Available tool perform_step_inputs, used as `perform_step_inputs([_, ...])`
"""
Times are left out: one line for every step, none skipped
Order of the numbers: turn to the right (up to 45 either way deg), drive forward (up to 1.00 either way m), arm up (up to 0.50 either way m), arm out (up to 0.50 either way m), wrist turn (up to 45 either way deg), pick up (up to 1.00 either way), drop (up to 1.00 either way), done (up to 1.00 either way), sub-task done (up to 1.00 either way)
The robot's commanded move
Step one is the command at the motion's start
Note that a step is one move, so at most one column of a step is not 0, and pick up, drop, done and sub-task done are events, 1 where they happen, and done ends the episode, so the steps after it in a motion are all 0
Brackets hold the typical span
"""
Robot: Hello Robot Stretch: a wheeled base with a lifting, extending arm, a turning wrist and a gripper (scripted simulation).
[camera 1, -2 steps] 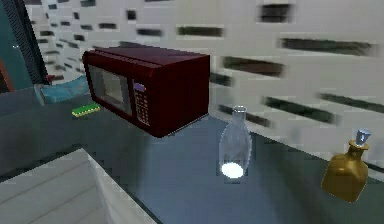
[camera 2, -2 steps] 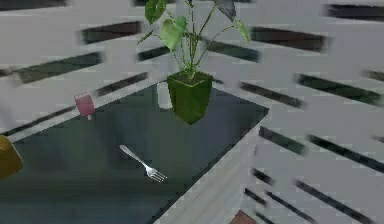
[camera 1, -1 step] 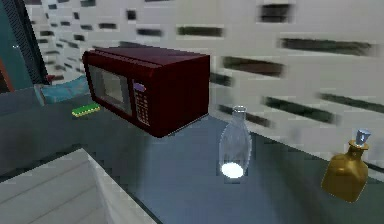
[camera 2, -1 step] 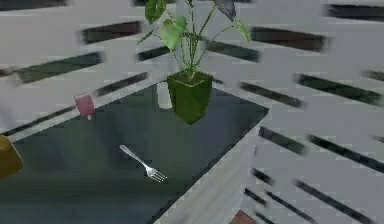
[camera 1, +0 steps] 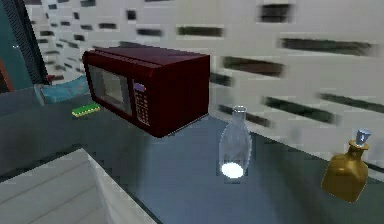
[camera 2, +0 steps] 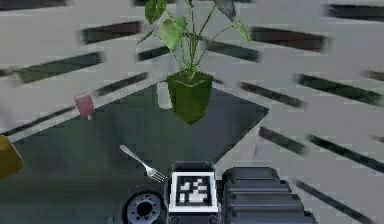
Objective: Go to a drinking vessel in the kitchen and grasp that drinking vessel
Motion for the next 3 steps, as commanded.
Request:
perform_step_inputs([0.0, 0.0, 0.0, 0.5, 0.0, 0.0, 0.0, 0.0, 0.0])
perform_step_inputs([0.0, 0.0, 0.0, 0.0, 45.0, 0.0, 0.0, 0.0, 0.0])
perform_step_inputs([0.0, 0.0, 0.0, 0.0, 45.0, 0.0, 0.0, 0.0, 0.0])
